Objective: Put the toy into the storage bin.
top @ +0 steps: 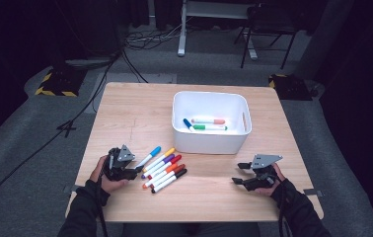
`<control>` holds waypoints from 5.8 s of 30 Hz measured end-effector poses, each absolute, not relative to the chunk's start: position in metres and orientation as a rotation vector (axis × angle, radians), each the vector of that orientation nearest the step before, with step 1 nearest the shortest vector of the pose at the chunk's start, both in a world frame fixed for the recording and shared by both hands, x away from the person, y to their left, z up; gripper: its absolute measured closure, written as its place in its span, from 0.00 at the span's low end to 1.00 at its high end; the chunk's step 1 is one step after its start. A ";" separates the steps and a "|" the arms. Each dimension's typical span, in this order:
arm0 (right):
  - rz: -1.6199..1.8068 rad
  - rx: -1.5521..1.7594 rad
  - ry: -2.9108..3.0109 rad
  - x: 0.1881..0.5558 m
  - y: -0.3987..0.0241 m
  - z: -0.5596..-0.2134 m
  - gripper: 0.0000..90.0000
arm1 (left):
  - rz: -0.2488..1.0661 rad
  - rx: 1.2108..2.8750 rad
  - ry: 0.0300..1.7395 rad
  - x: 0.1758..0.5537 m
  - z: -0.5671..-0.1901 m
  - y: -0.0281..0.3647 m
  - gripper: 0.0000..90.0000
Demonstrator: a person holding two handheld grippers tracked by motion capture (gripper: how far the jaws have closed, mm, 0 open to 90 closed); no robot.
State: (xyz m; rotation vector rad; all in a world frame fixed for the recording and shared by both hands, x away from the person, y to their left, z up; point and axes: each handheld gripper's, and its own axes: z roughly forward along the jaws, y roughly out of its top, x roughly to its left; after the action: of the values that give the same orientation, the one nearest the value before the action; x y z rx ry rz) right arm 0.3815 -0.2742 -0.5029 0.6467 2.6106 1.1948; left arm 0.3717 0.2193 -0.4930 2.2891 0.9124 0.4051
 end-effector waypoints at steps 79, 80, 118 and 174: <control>1.195 0.417 2.622 0.322 -0.130 -0.503 0.35 | 0.551 2.070 0.688 0.415 -0.370 0.198 0.84; 1.196 0.417 2.622 0.323 -0.130 -0.504 0.35 | 0.551 2.075 0.675 0.416 -0.365 0.198 0.84; 1.223 0.406 2.657 0.324 -0.131 -0.504 0.35 | 0.280 2.421 0.310 0.478 -0.357 0.024 0.84; 1.251 0.330 2.723 0.329 -0.150 -0.504 0.46 | 0.556 2.126 0.694 0.417 -0.357 0.161 0.29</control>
State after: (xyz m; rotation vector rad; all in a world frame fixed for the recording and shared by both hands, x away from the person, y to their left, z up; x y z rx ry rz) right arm 0.3286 -0.1495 -0.5035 0.3296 2.7235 1.2512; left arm 0.4171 0.1609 -0.3568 2.1258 0.6942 0.5561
